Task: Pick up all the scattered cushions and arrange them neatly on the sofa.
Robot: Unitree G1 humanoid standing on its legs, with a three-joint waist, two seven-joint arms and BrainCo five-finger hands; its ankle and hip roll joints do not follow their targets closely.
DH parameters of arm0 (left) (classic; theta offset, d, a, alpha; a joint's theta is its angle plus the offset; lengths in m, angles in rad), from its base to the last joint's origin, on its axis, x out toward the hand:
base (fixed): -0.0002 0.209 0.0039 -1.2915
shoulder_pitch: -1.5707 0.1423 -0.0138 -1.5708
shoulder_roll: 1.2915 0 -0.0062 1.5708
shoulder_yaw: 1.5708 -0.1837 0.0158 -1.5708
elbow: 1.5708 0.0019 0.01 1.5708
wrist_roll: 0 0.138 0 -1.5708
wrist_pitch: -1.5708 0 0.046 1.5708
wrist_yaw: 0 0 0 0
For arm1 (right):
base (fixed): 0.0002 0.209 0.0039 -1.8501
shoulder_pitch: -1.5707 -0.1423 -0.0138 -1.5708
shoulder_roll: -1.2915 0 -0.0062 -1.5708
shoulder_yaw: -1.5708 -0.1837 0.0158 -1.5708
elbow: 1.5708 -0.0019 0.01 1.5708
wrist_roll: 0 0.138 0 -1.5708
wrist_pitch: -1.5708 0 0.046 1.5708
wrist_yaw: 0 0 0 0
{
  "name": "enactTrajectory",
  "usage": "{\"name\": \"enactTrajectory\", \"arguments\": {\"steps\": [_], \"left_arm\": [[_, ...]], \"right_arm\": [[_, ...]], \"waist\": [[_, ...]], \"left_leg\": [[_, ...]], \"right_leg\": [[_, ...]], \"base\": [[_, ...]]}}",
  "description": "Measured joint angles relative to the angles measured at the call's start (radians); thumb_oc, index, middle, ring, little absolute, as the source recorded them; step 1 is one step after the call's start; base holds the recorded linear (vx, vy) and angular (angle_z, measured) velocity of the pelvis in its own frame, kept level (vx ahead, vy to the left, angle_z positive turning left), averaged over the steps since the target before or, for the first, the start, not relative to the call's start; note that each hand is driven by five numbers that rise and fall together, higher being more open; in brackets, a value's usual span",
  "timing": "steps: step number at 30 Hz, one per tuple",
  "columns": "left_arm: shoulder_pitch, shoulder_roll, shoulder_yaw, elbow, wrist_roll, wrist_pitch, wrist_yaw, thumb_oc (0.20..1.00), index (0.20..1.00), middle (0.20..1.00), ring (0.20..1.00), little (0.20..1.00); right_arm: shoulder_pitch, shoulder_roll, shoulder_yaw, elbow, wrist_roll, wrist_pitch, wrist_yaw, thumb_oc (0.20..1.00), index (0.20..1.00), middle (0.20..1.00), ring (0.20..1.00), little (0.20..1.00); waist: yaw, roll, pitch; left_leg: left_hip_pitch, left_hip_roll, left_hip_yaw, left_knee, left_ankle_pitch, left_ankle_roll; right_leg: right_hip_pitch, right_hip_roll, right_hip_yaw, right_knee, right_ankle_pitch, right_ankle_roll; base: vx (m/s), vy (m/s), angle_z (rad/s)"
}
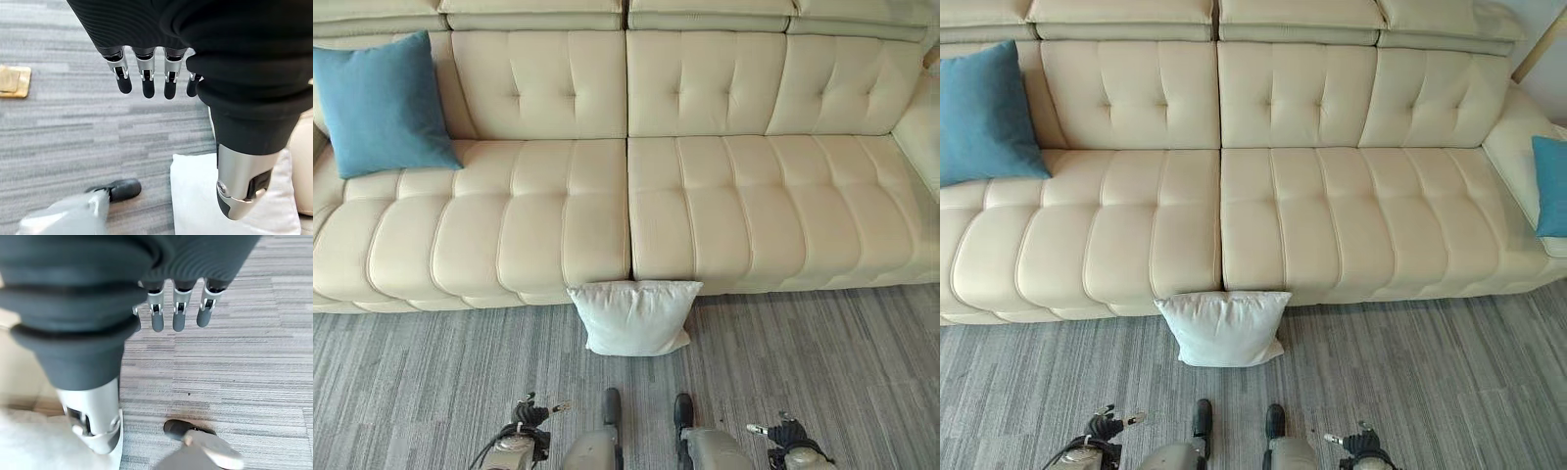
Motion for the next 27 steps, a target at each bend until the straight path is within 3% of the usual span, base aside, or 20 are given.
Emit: {"name": "enactTrajectory", "arguments": {"steps": [4,6,7,9,15,19,21,23,25,27], "left_arm": [[-0.030,0.023,0.002,-0.008,-0.001,0.000,0.012,1.000,1.000,1.000,1.000,1.000],[-0.032,0.010,0.000,-0.032,-0.003,-0.006,0.019,1.000,1.000,1.000,1.000,1.000],[-0.038,0.000,-0.001,-0.057,-0.003,-0.010,0.022,1.000,1.000,1.000,1.000,1.000],[-0.056,-0.015,-0.004,-0.065,-0.004,-0.019,0.032,1.000,1.000,1.000,1.000,1.000],[-0.193,-0.022,-0.043,-0.037,-0.011,-0.019,0.064,1.000,1.000,1.000,1.000,1.000],[-0.399,0.021,-0.079,0.017,-0.049,-0.018,0.113,1.000,1.000,1.000,1.000,1.000],[-0.488,0.075,-0.127,0.016,-0.082,-0.021,0.128,1.000,1.000,1.000,1.000,1.000],[-0.540,0.101,-0.123,0.004,-0.088,-0.029,0.139,1.000,1.000,1.000,1.000,1.000],[-0.633,0.141,-0.123,-0.015,-0.094,-0.036,0.162,1.000,1.000,1.000,1.000,1.000],[-0.708,0.180,-0.147,-0.043,-0.119,-0.040,0.180,1.000,1.000,1.000,1.000,1.000]], "right_arm": [[-0.004,0.004,0.017,-0.019,0.000,0.001,0.000,1.000,1.000,1.000,1.000,1.000],[-0.004,-0.001,0.025,-0.020,0.001,0.001,-0.003,1.000,1.000,1.000,1.000,1.000],[-0.011,-0.002,0.028,-0.022,0.002,0.001,-0.009,1.000,1.000,1.000,1.000,1.000],[-0.030,-0.004,0.031,-0.036,0.004,0.000,-0.025,1.000,1.000,1.000,1.000,1.000],[-0.195,-0.043,0.047,-0.105,0.033,-0.004,-0.097,1.000,1.000,1.000,1.000,1.000],[-0.442,-0.098,0.082,-0.160,0.064,-0.011,-0.176,1.000,1.000,1.000,1.000,1.000],[-0.564,-0.120,0.109,-0.196,0.079,-0.028,-0.219,1.000,1.000,1.000,1.000,1.000],[-0.636,-0.132,0.106,-0.226,0.082,-0.049,-0.243,1.000,1.000,1.000,1.000,1.000],[-0.749,-0.148,0.108,-0.271,0.085,-0.066,-0.308,1.000,1.000,1.000,1.000,1.000],[-0.818,-0.173,0.108,-0.279,0.095,-0.072,-0.349,1.000,1.000,1.000,1.000,1.000]], "waist": [[0.004,-0.032,0.027],[0.002,-0.031,0.029],[-0.003,-0.029,0.030],[-0.008,-0.024,0.035],[-0.017,0.006,0.137],[-0.025,0.040,0.223],[-0.028,0.036,0.235],[-0.029,0.037,0.259],[-0.030,0.036,0.283],[-0.033,0.037,0.284]], "left_leg": [[-0.004,-0.005,0.003,-0.003,-0.007,0.010],[-0.023,-0.001,-0.013,-0.001,-0.002,0.002],[-0.044,0.006,-0.020,-0.001,0.007,-0.012],[-0.083,0.021,-0.023,0.005,0.019,-0.030],[-0.227,0.034,-0.028,0.076,0.028,-0.047],[-0.441,0.028,-0.043,0.218,0.005,-0.057],[-0.571,0.023,-0.048,0.309,-0.018,-0.063],[-0.628,0.019,-0.048,0.351,-0.024,-0.063],[-0.777,0.021,-0.053,0.528,-0.080,-0.055],[-0.887,0.017,-0.055,0.619,-0.095,-0.049]], "right_leg": [[-0.010,-0.002,-0.024,-0.136,0.012,-0.012],[-0.001,0.005,-0.033,-0.173,0.065,-0.028],[-0.008,0.011,-0.047,-0.198,0.099,-0.054],[-0.017,0.029,-0.057,-0.250,0.143,-0.059],[-0.120,0.045,-0.069,-0.257,0.184,-0.086],[-0.351,0.031,-0.072,-0.069,0.138,-0.102],[-0.498,0.021,-0.057,0.052,0.100,-0.115],[-0.559,0.016,-0.053,0.103,0.092,-0.116],[-0.698,0.007,-0.055,0.253,0.038,-0.125],[-0.805,-0.001,-0.049,0.342,0.025,-0.126]], "base": [[0.07,-0.074,-0.08],[-0.07,-0.087,0.23],[-0.09,-0.078,0.20],[-0.11,-0.075,0.07],[-0.13,-0.032,0.02],[-0.11,0.012,0.09],[0.00,0.012,0.02],[-0.05,0.015,0.04],[-0.02,0.033,0.08],[-0.03,0.049,0.04]]}}
